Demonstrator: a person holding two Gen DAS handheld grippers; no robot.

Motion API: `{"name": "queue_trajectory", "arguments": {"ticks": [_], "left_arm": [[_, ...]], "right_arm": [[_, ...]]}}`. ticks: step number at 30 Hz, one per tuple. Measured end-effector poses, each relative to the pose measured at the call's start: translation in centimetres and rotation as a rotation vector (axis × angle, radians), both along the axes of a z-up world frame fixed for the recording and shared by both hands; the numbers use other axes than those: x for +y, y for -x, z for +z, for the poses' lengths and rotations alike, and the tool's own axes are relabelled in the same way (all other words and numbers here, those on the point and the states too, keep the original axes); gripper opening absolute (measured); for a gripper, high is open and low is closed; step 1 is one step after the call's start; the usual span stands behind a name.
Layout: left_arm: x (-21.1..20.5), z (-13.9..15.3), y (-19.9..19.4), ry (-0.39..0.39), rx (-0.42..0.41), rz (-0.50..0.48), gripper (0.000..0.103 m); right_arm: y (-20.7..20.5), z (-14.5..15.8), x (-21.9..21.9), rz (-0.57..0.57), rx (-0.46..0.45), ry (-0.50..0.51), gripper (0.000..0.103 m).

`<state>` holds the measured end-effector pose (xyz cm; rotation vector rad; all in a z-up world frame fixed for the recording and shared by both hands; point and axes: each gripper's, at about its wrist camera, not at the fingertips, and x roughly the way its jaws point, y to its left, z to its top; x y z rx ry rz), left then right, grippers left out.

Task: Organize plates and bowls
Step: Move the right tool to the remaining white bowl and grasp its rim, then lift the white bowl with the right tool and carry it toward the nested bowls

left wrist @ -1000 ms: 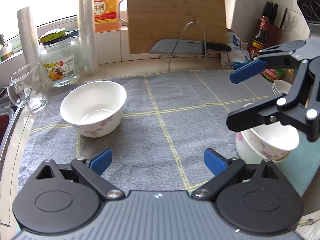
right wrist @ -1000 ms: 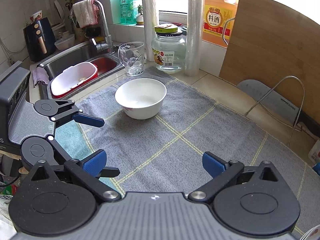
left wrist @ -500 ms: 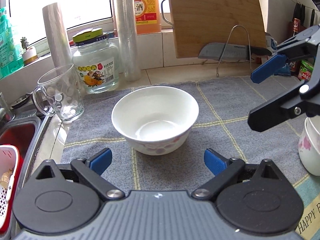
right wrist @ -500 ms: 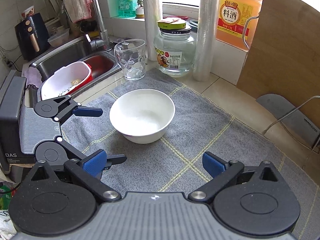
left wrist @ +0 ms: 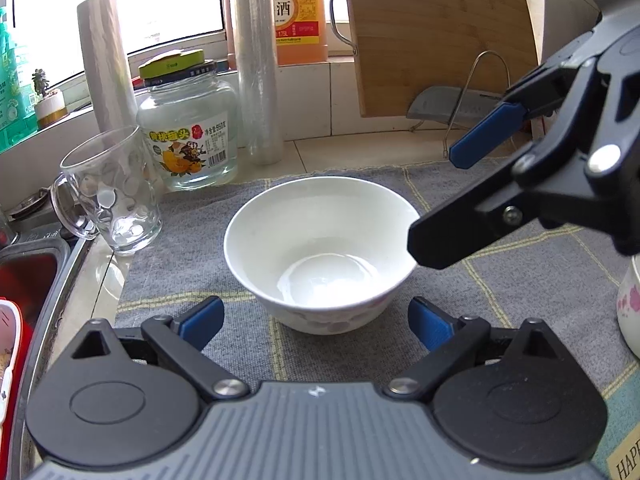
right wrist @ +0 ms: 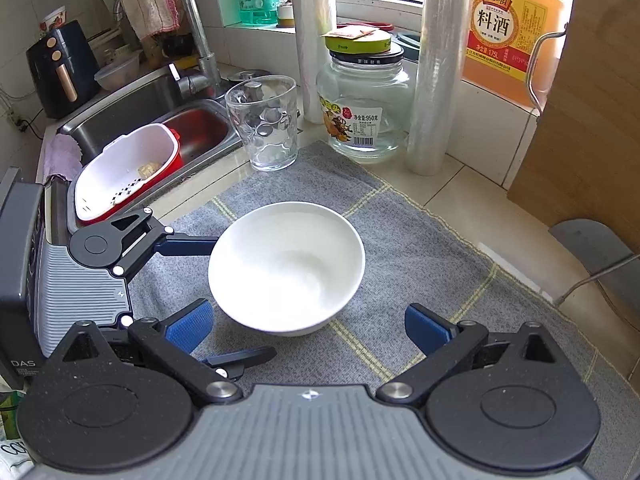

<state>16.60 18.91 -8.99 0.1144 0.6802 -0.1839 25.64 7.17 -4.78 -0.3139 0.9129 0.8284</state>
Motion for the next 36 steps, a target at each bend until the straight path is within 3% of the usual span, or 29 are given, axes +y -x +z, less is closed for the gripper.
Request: {"name": "queue_trajectory", "arguments": {"ticks": [11, 36], "left_arm": [[-0.4, -0.4, -0.6, -0.011, -0.002, 0.004, 0.098], [-0.7, -0.1, -1.1, -0.027, -0.046, -0.024, 0.095]], "right_arm": [[-2.5, -1.5, 2.3, 0.023, 0.028, 0.011, 0.102], [-4.7, -3.0, 4.4, 0.055, 0.08, -0.007, 0.086]]}}
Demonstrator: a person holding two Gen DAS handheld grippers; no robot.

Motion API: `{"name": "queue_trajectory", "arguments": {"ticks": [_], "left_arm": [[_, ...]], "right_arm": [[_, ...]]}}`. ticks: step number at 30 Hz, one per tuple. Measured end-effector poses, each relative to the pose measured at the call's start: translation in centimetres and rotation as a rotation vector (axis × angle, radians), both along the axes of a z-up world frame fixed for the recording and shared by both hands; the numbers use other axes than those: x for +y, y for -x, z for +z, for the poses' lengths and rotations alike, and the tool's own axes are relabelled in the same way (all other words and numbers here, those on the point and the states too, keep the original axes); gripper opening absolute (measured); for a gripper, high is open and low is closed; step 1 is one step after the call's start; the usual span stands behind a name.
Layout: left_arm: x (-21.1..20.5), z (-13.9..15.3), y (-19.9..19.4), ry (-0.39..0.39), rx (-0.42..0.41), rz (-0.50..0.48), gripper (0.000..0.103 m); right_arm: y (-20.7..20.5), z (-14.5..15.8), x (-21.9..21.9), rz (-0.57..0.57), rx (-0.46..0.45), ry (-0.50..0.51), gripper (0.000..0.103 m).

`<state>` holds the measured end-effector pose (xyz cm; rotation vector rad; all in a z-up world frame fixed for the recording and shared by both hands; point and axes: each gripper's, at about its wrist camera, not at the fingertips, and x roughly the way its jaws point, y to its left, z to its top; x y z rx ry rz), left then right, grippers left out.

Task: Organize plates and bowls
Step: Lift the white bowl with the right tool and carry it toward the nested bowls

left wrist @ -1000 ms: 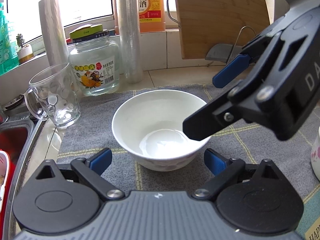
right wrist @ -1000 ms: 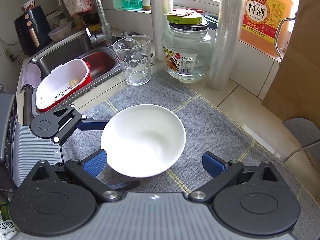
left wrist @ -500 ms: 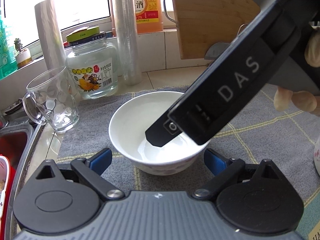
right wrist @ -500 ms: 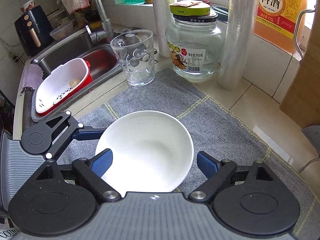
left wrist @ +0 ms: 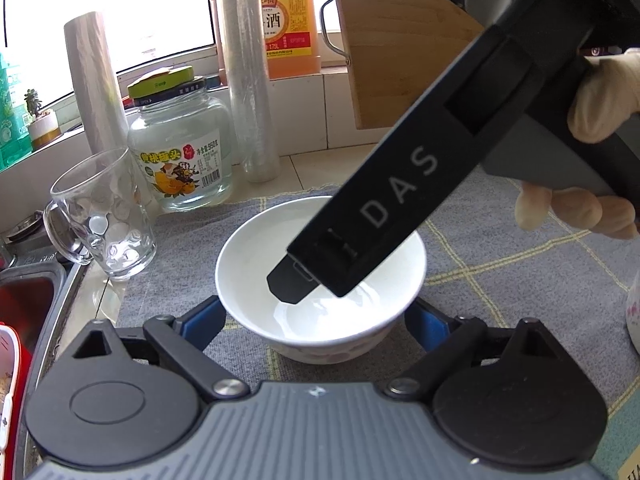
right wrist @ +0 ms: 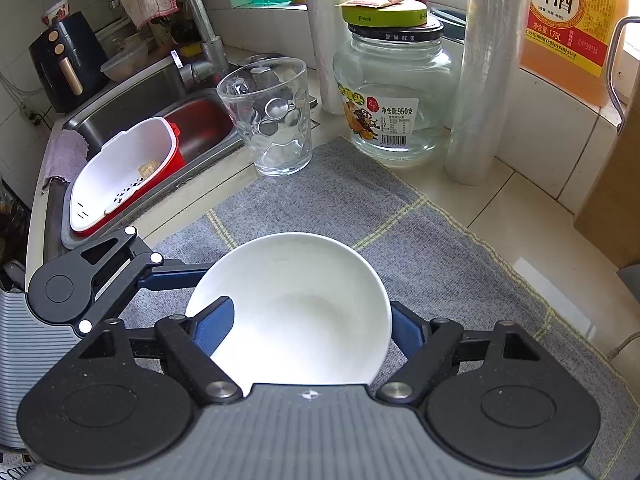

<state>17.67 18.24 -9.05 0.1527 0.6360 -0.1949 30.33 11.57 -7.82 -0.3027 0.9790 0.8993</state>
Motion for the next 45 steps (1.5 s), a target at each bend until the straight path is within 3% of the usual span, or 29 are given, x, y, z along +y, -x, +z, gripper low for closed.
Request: {"name": "queue_trajectory", "arguments": {"ticks": [23, 45], "left_arm": [[-0.1, 0.2, 0.1, 0.007, 0.015, -0.02, 0.093], [-1.5, 3.5, 4.8, 0.006, 0.041, -0.085, 0.093]], "right_arm": [[-0.3, 0.3, -0.2, 0.004, 0.033, -0.018, 0.082], [4.9, 3.2, -3.0, 0.008, 0.045, -0.095, 0.082]]}}
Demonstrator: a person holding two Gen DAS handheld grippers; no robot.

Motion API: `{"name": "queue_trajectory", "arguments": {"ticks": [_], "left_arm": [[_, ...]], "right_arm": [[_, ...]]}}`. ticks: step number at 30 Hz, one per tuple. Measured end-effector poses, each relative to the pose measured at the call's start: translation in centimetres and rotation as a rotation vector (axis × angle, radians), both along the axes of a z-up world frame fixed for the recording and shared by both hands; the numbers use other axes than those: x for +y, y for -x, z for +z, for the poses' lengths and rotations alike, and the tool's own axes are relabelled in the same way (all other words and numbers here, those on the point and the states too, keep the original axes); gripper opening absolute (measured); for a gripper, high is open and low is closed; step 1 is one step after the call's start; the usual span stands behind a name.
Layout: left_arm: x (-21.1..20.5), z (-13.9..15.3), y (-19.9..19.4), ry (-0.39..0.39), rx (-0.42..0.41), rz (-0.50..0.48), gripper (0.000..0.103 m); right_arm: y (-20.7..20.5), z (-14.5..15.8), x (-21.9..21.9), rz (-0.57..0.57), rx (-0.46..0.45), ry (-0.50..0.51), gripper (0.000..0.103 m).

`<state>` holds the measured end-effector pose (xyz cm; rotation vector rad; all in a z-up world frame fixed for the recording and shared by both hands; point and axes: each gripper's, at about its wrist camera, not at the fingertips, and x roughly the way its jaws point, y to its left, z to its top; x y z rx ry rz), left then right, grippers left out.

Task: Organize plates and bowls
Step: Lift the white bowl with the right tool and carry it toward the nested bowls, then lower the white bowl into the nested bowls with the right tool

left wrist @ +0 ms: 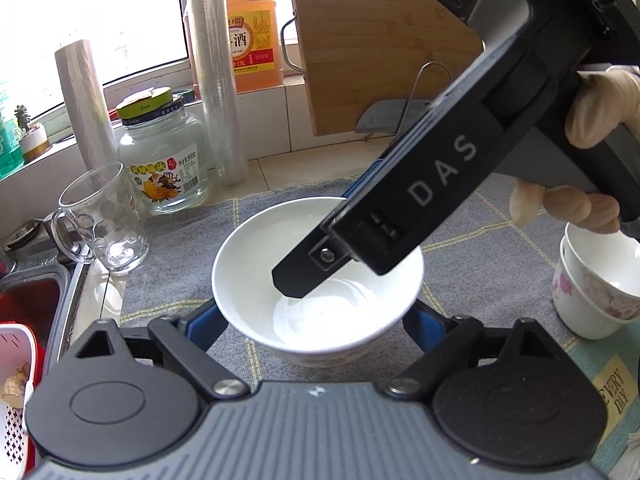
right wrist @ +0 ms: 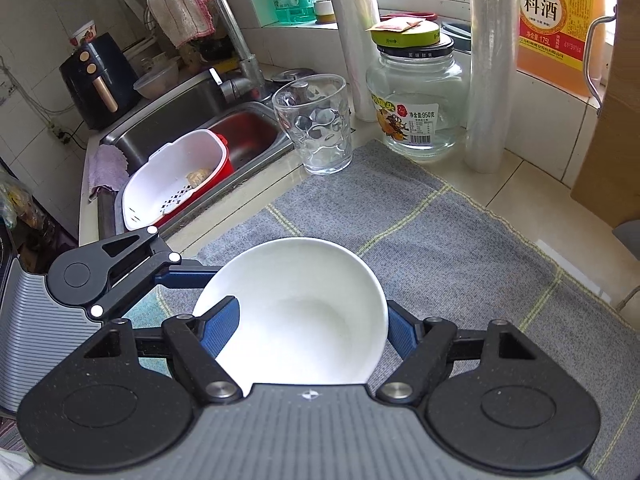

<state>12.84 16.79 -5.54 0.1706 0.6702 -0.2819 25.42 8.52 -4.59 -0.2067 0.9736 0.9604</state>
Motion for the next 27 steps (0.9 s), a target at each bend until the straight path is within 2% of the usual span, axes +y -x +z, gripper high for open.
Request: {"name": "queue_trajectory", "arguments": {"ticks": [14, 27], "left_arm": [[-4.4, 2.1, 3.3, -0.02, -0.002, -0.044, 0.093], [-9.3, 4.0, 4.7, -0.012, -0.043, -0.13, 0.093]], "right_arm": [[3.6, 1.8, -5.6, -0.017, -0.021, -0.047, 0.082], [6.3, 4.5, -13.0, -0.09, -0.106, -0.048, 0.082]]}}
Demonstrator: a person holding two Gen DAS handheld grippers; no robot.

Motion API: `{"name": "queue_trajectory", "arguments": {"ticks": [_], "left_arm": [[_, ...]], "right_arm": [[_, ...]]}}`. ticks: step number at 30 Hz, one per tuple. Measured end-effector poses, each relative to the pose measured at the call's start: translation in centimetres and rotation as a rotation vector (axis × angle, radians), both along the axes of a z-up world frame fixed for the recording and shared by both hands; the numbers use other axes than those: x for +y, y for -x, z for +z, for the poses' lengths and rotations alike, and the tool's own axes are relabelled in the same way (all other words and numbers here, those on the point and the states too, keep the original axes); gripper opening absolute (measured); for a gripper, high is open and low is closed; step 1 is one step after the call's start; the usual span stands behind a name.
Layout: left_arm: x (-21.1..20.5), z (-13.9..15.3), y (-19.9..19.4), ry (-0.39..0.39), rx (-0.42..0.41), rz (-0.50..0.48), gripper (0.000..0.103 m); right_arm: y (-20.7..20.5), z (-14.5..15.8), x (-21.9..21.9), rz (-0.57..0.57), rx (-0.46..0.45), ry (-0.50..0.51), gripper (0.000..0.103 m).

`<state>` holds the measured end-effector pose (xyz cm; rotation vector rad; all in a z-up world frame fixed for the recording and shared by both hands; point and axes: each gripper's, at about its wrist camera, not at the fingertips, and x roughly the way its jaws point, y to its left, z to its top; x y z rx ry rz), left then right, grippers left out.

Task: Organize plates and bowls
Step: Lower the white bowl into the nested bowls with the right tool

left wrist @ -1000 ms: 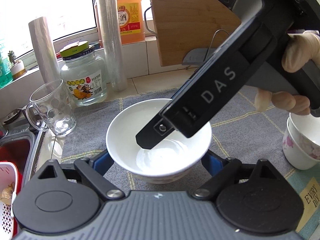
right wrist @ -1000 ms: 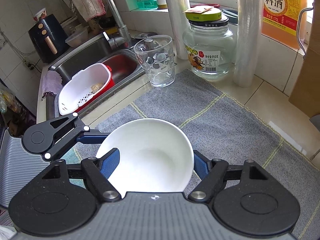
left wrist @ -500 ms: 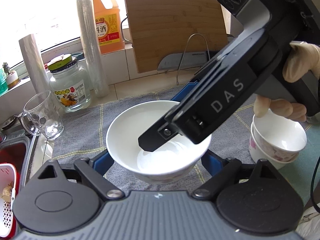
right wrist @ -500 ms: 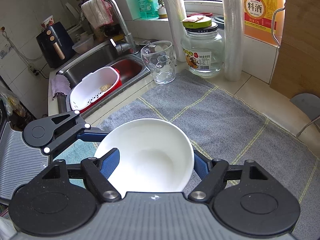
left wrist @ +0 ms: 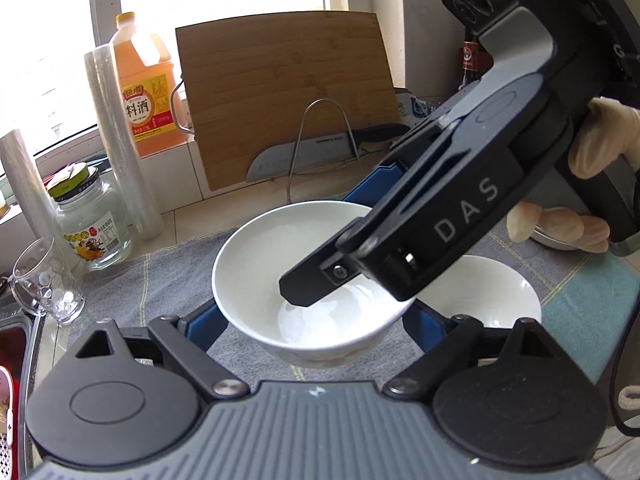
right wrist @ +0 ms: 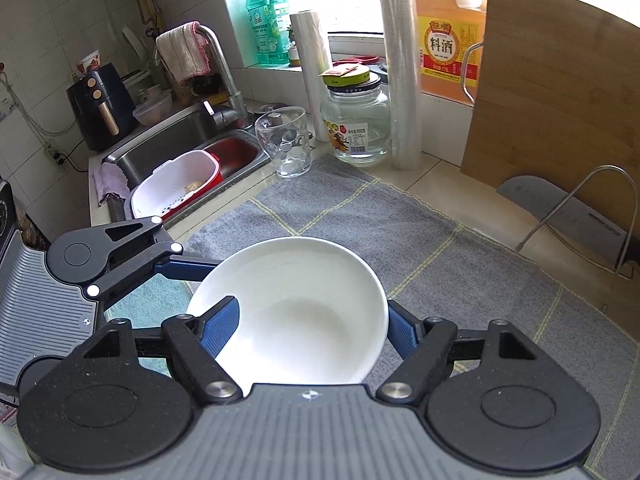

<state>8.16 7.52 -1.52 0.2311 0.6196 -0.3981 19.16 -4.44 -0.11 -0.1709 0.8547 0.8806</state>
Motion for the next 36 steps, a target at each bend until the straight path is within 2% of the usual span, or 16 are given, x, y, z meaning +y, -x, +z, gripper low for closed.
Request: {"name": "queue_trajectory", "arguments": {"ticks": [17, 36], "left_arm": [[-6.9, -0.2, 0.9, 0.014, 0.015, -0.152, 0.093], [-8.6, -1.5, 1.2, 0.02, 0.118, -0.176, 0.093]], "right_arm": [[2.8, 0.2, -8.2, -0.148, -0.012, 0.012, 0.082], [4.1, -2.5, -10.1, -0.172, 0.057, 0.026, 0.082]]}}
